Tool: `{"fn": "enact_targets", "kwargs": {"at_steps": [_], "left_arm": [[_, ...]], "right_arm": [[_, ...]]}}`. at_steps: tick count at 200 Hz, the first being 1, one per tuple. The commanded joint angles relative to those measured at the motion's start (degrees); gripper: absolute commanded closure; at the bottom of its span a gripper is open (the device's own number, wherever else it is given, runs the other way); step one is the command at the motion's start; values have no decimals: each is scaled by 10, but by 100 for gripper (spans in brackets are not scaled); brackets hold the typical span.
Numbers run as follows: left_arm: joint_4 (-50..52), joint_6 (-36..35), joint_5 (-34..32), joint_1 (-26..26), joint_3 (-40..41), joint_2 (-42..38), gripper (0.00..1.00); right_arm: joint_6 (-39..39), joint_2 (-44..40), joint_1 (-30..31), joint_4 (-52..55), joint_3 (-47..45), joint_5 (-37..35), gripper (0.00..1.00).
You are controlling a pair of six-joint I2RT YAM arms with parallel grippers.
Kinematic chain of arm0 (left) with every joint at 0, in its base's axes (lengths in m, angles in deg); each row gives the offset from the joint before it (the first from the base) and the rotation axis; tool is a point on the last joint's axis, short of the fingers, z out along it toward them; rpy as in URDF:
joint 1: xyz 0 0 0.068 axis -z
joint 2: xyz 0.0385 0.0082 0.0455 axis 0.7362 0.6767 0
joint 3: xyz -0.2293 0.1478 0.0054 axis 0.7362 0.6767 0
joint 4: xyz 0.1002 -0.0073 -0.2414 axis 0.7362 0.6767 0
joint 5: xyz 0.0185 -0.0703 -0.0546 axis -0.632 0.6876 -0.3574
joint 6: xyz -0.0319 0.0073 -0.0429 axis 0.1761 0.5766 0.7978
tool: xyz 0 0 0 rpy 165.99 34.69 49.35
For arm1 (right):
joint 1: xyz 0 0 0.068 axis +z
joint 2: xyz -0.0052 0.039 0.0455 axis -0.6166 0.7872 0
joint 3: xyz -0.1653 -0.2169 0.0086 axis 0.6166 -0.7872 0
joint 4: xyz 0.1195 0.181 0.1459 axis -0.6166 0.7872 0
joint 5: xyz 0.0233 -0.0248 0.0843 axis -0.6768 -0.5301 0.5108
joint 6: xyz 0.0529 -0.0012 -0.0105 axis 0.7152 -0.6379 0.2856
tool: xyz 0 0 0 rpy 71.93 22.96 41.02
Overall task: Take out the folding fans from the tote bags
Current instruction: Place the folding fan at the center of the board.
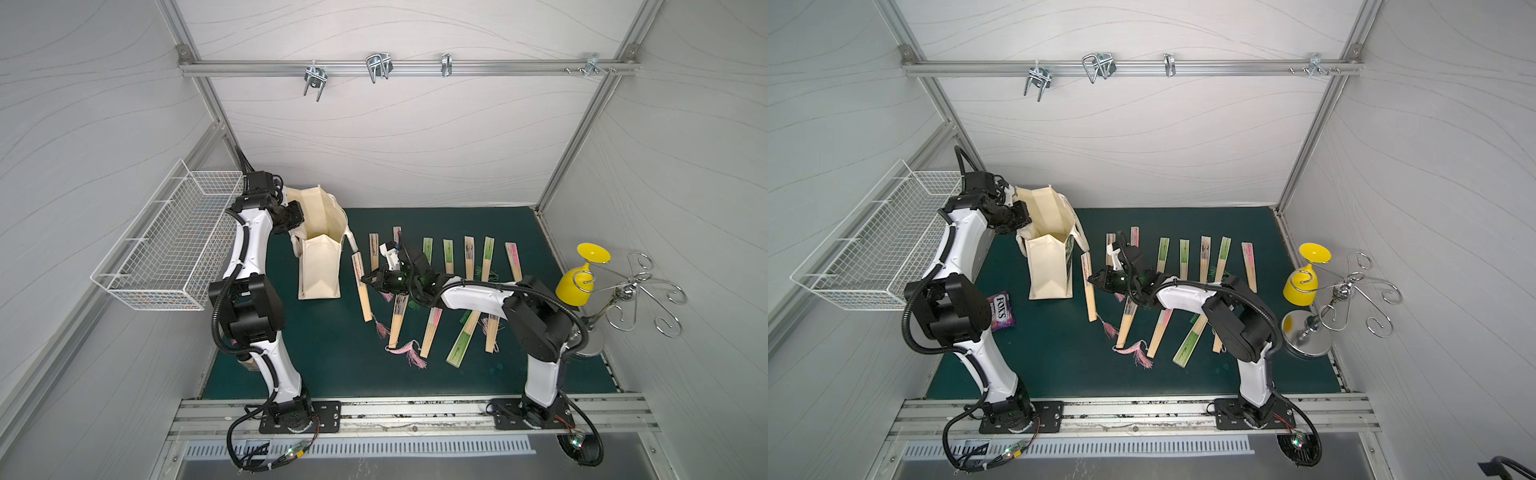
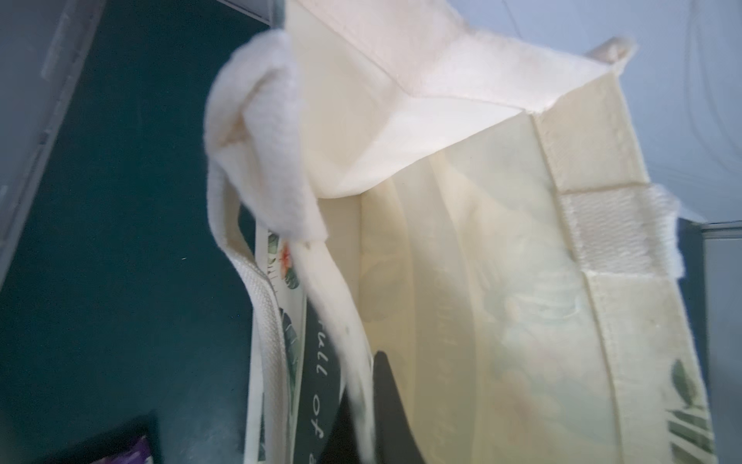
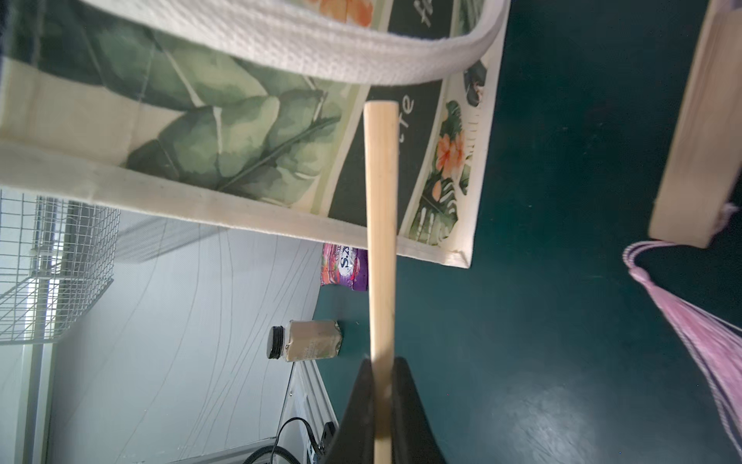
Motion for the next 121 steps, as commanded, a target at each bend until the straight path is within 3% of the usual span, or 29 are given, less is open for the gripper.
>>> {"fn": "enact_targets", "kwargs": {"at_steps": [1, 48, 121], "left_arm": [[-74, 55, 95, -10, 5, 6, 100], [-169, 149, 186, -25, 26, 9, 100], [-265, 235, 225, -32, 100, 30, 100]], "right_arm": [[25, 38, 8, -19, 24, -3, 100], [16, 92, 9, 9, 58, -6, 100], [4, 137, -5, 78, 67, -25, 100]]}}
